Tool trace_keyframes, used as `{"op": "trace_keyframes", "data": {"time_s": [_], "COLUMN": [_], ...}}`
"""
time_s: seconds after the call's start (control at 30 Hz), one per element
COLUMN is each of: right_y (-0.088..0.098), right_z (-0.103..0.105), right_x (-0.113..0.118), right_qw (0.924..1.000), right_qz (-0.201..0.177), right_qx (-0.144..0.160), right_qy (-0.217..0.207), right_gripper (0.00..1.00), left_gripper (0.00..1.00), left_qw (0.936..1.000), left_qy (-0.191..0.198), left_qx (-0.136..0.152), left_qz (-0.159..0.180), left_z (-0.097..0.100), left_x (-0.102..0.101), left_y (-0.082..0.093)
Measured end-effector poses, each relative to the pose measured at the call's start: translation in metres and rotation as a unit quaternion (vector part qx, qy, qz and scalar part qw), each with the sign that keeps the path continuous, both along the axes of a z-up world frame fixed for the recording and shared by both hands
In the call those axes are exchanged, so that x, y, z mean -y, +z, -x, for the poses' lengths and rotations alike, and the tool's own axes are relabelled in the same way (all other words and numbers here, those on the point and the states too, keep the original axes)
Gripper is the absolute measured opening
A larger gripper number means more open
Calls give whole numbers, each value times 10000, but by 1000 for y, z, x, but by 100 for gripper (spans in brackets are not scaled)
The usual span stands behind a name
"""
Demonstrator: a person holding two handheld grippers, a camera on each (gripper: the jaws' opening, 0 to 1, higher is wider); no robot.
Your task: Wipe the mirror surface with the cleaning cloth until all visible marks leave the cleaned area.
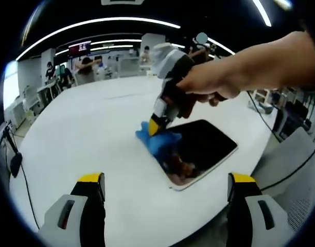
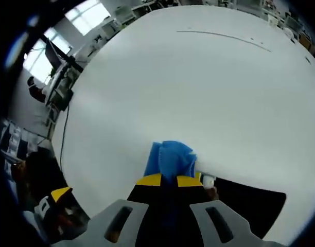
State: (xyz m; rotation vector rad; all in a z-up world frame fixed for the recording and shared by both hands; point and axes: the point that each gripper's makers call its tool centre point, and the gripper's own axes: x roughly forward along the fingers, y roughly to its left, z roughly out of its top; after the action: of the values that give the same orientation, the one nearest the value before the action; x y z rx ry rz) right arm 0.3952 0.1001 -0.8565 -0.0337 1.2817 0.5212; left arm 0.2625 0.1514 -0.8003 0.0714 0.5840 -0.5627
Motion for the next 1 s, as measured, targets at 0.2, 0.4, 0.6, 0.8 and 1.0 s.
{"op": "trace_keyframes", "data": {"time_s": [0.2,0.4,0.6,0.8,1.0], "right_y": [3,3,2,3,4], "right_z": [3,5,3,5,5], "right_x": [0,1,1,2,9], "right_qw": [10000,10000,9999,9999,9999], "right_qz": [-4,-10,-1,9,25], "right_qx": [-9,-4,-10,22,9], "right_qy": [24,86,132,148,138], "right_gripper": [2,2,2,2,2], "left_gripper": [100,100,100,100,100], "left_qw": [9999,9998,9998,9997,9997], "left_qy": [81,72,97,121,5], "left_qx": [-110,-166,-155,-166,-197], "left_qz": [-14,-69,-99,-91,-167], "left_z": [1,2,2,3,5], "left_x": [-3,-4,-5,-6,-3], "left_y": [-4,-5,-5,-4,-6]}}
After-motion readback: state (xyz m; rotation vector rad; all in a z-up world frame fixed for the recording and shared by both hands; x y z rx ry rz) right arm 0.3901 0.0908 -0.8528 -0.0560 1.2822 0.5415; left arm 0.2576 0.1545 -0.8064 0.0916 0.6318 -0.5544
